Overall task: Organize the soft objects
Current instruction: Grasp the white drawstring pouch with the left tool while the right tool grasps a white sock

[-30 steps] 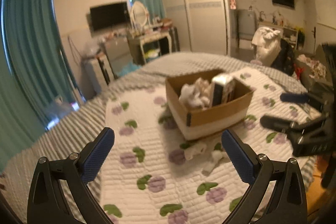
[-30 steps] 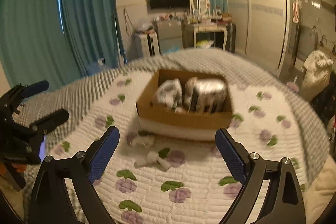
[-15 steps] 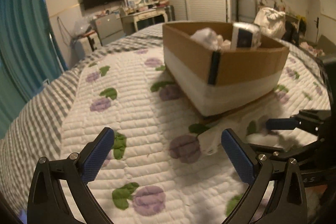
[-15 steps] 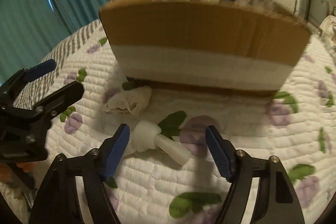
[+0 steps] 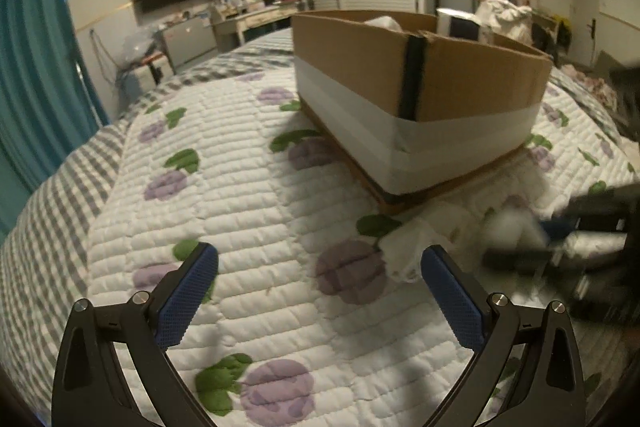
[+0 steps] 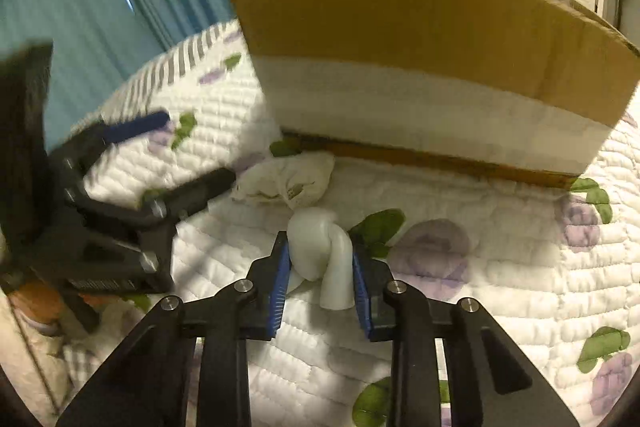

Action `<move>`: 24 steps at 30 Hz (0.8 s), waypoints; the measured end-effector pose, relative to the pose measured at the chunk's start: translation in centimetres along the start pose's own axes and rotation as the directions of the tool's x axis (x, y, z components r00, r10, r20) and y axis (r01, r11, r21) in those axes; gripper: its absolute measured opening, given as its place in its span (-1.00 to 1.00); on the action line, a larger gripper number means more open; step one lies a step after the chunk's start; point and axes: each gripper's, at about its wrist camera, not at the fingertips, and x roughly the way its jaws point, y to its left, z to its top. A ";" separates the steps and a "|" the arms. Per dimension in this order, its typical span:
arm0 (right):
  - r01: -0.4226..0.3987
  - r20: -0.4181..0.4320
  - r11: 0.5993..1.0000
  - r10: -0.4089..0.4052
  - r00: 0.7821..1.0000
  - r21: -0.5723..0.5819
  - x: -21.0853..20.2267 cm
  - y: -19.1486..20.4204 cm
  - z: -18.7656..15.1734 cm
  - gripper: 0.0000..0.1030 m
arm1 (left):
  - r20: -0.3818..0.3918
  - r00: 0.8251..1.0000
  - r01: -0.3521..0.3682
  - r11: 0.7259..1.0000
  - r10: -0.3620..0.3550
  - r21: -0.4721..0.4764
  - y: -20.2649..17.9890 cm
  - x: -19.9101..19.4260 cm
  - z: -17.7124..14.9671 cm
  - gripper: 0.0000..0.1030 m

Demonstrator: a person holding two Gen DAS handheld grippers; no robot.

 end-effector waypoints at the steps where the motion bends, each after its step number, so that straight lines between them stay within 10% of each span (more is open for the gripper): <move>1: 0.023 0.017 1.000 -0.023 1.000 0.000 -0.7 -0.5 0.2 -0.46 | -0.014 1.000 0.003 1.000 -0.003 -0.003 -0.2 0.2 0.0 1.00; 10: 0.123 0.069 0.989 -0.129 0.989 0.086 -3.1 -5.1 1.0 -0.46 | -0.097 0.991 0.080 0.993 -0.089 -0.092 -3.8 2.5 1.0 0.96; 24: 0.169 0.067 0.984 -0.173 0.983 0.053 -1.9 -4.3 1.4 -0.45 | -0.106 0.984 0.123 0.978 -0.142 -0.169 -4.5 3.2 1.1 0.07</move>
